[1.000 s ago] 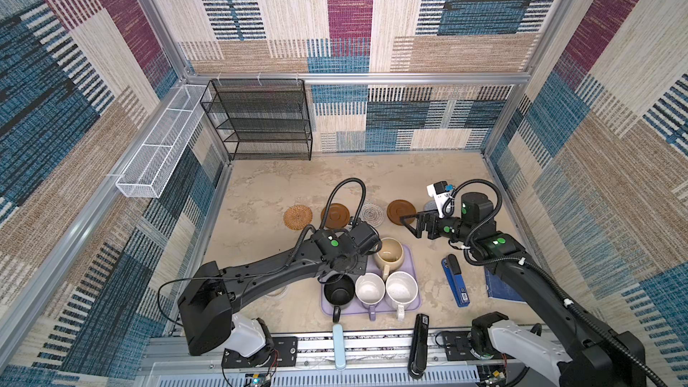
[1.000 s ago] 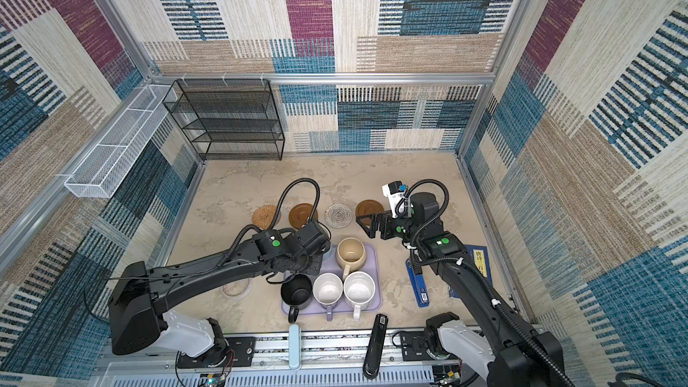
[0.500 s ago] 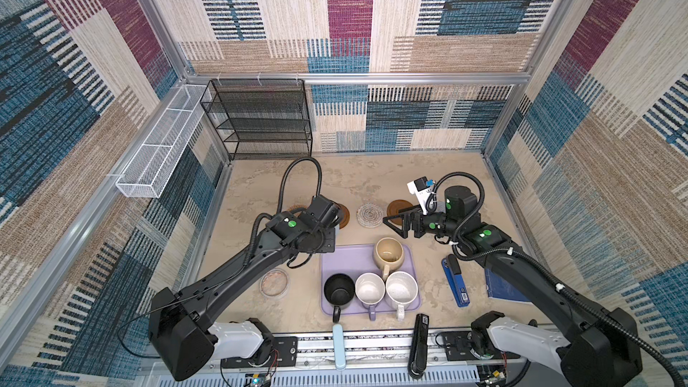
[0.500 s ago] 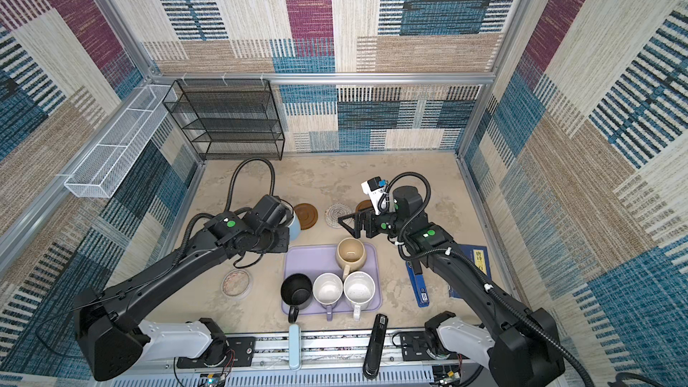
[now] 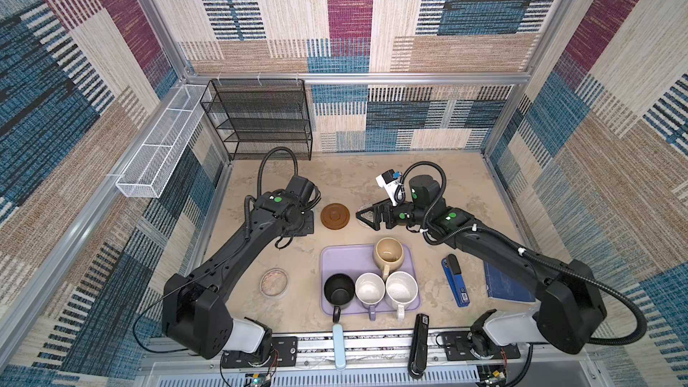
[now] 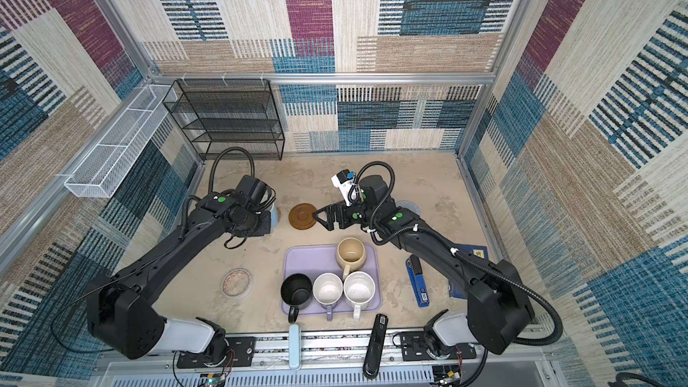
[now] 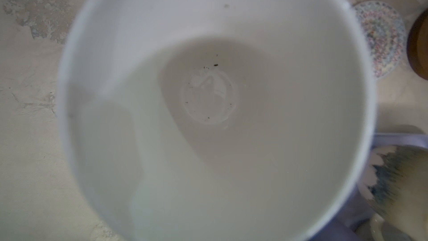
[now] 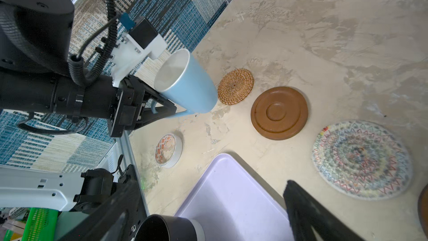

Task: Place cups on coasters
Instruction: Place the cup on the coaster.

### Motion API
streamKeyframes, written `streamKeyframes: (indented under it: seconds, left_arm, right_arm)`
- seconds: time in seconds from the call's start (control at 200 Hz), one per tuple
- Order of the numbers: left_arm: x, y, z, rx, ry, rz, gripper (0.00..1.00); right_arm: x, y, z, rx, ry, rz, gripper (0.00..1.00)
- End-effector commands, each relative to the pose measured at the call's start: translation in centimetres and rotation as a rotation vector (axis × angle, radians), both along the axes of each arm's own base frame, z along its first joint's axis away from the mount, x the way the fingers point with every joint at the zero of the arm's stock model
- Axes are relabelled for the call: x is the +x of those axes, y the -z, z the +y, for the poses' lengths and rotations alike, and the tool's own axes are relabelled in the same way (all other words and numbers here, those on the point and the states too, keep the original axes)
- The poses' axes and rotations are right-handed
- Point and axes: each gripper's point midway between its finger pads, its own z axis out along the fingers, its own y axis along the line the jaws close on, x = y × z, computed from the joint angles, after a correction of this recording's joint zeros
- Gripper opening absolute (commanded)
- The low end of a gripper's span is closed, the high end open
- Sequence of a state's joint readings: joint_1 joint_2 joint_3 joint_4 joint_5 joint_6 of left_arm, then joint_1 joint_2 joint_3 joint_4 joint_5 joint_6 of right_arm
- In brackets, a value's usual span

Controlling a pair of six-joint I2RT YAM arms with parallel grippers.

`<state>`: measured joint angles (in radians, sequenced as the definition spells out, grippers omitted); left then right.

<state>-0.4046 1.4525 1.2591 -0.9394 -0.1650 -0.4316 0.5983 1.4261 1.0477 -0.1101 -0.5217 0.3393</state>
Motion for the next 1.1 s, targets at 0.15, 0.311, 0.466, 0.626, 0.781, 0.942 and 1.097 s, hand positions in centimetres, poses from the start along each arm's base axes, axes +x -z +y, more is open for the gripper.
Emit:
streamKeyframes:
  seconds: [0.15,0.311,0.466,0.626,0.781,0.942,1.097]
  left_arm:
    - [4.5,1.1,1.3,0.070,0.047,-0.060,0.00]
    - [5.9,2.0,2.1,0.065,0.051,-0.053,0.00]
    - [6.7,2.7,2.3,0.054,0.051,-0.051,0.00]
    - [7.1,3.6,2.8,0.060,0.046,-0.038,0.00]
    - [7.7,4.4,3.1,0.040,0.044,-0.040,0.00]
    - [7.9,4.6,3.0,0.041,0.045,-0.027,0.00]
    - [7.8,4.9,3.2,0.049,0.041,-0.033,0.00]
  right_arm:
    - [1.5,-0.8,2.5,0.032,-0.007,-0.016,1.00]
    - [1.9,0.2,2.7,0.016,0.000,0.003,1.00]
    - [2.1,0.8,2.7,0.007,0.002,0.006,0.99]
    - [2.6,1.0,3.6,0.011,-0.010,0.019,1.00]
    - [3.1,0.9,4.0,0.010,-0.012,0.018,0.99]
    - [3.2,1.5,3.9,-0.002,-0.006,0.027,1.00]
    - [3.3,2.1,4.1,-0.009,-0.007,0.038,1.00]
